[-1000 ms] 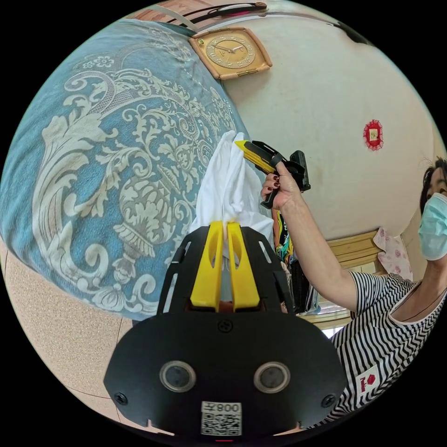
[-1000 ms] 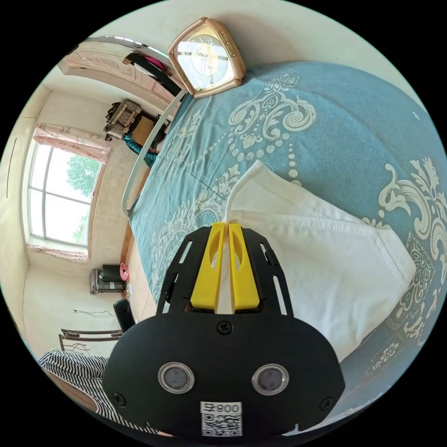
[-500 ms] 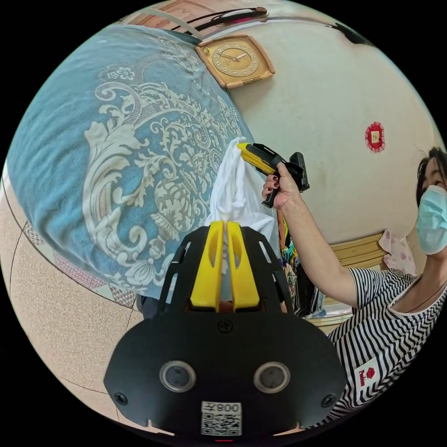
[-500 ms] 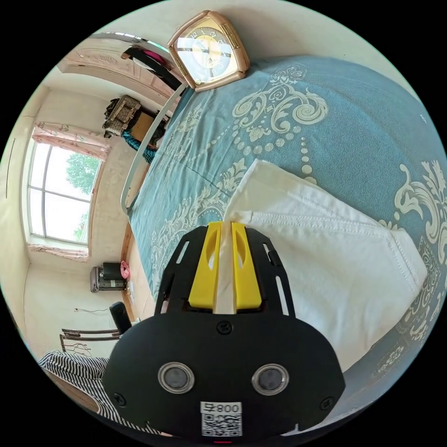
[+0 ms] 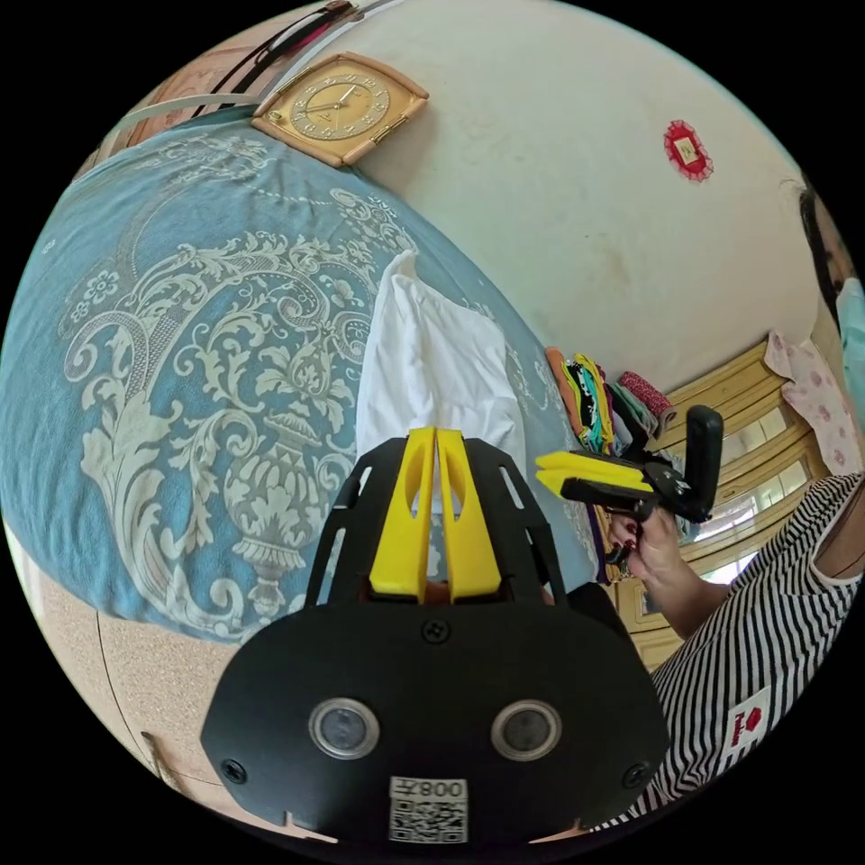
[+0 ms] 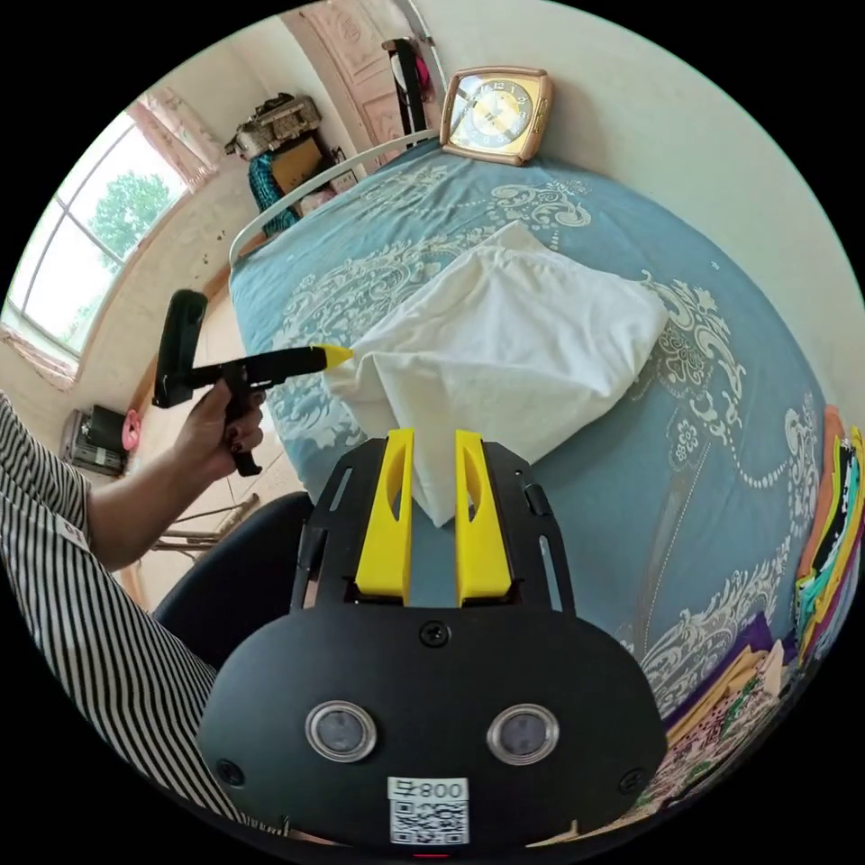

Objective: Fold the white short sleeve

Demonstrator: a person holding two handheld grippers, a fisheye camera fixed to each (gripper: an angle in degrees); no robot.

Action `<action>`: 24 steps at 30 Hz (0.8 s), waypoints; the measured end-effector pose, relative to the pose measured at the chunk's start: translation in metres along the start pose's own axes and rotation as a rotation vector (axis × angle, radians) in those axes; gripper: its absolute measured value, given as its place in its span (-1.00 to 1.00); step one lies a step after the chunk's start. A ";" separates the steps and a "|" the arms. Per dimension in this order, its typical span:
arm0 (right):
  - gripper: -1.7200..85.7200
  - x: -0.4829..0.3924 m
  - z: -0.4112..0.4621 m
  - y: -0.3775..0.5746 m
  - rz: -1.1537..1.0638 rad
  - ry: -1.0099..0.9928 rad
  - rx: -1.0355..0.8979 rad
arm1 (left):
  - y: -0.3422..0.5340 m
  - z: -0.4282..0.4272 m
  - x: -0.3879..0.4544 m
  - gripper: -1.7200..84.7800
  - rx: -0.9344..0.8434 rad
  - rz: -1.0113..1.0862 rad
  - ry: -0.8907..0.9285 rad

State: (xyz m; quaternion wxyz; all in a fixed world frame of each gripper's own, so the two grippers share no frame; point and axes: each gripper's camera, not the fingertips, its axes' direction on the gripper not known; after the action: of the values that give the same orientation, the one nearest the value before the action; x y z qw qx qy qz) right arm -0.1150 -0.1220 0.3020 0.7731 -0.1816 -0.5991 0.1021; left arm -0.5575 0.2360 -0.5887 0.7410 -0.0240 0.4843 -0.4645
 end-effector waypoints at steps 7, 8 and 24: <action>-0.80 -0.076 0.043 0.019 -0.132 0.240 -0.057 | -0.001 -0.001 0.002 -0.96 -0.026 -0.001 -0.057; -0.81 -0.085 0.049 0.020 -0.151 0.266 -0.073 | -0.001 -0.001 0.003 -0.96 -0.028 0.001 -0.060; -0.94 -0.130 0.051 0.089 -0.264 0.448 -0.120 | 0.002 -0.003 0.019 -0.96 -0.029 -0.007 -0.094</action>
State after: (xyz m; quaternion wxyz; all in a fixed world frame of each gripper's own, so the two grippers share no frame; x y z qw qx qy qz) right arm -0.1933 -0.0816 0.1615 0.8808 -0.1657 -0.4366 -0.0781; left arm -0.5563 0.2249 -0.6048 0.7608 -0.0582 0.4558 -0.4583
